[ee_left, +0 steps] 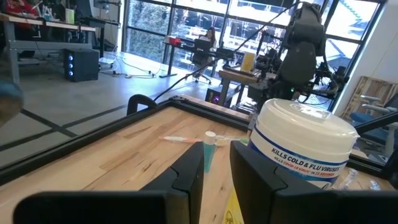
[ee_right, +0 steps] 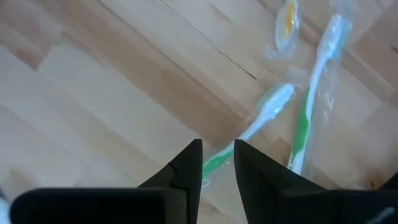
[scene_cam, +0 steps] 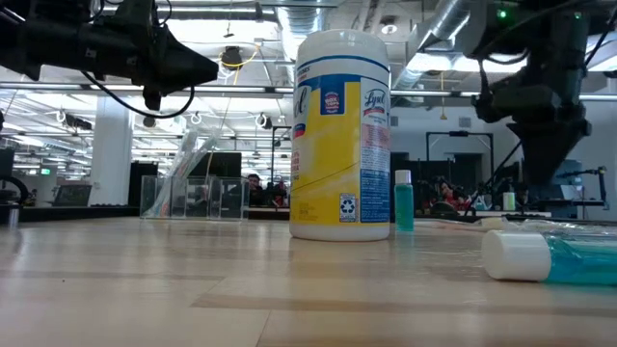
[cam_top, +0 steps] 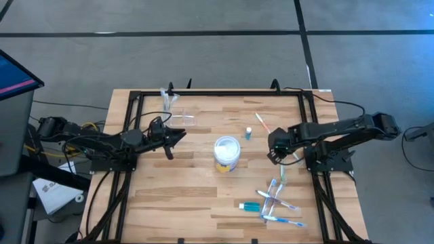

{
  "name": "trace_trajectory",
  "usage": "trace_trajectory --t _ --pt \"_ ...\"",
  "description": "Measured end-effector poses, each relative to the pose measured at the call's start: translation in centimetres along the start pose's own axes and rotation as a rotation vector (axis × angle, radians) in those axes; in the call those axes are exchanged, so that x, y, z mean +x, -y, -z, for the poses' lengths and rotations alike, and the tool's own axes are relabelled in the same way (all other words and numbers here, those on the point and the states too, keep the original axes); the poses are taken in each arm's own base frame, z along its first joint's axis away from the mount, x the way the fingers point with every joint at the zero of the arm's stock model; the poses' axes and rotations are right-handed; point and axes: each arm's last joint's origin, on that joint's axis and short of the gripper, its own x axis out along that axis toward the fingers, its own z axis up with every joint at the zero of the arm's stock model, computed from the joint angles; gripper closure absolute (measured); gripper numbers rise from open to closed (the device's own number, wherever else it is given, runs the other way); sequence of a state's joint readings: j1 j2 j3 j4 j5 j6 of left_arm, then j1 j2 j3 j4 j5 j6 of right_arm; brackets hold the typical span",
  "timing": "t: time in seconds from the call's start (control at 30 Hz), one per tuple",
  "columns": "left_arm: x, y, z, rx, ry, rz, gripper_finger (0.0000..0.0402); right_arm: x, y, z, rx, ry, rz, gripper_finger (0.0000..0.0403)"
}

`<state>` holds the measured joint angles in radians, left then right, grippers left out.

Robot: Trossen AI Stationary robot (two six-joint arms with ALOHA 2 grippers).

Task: Pick & Place toothbrushing station
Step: Put the left green toothbrush into the transparent organizer

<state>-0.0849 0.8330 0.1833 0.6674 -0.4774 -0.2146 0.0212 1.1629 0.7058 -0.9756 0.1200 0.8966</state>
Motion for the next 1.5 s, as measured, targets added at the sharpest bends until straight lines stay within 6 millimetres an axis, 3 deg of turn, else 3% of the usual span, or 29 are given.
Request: trace_trajectory --t 0.3,0.43,0.77,1.1,1.5 --pt "0.0 0.0 0.0 0.004 0.004 0.001 0.0327 0.9 0.1 0.2 0.044 -0.012 0.031 0.0248" --pt "0.0 0.0 -0.1 0.003 0.006 0.001 0.0327 1.4 0.0 0.1 0.067 -0.018 0.053 0.0235" --pt "0.0 0.0 -0.1 0.004 0.007 0.001 0.0327 3.3 -0.7 0.0 0.072 -0.083 0.149 0.0251" --pt "0.0 0.0 -0.1 0.004 0.007 0.001 0.0327 4.0 -1.1 -0.1 0.093 -0.087 0.152 0.0248" --pt "0.0 0.0 -0.1 0.003 0.009 0.002 0.0327 6.0 -0.6 1.4 0.142 -0.082 0.123 0.0254"
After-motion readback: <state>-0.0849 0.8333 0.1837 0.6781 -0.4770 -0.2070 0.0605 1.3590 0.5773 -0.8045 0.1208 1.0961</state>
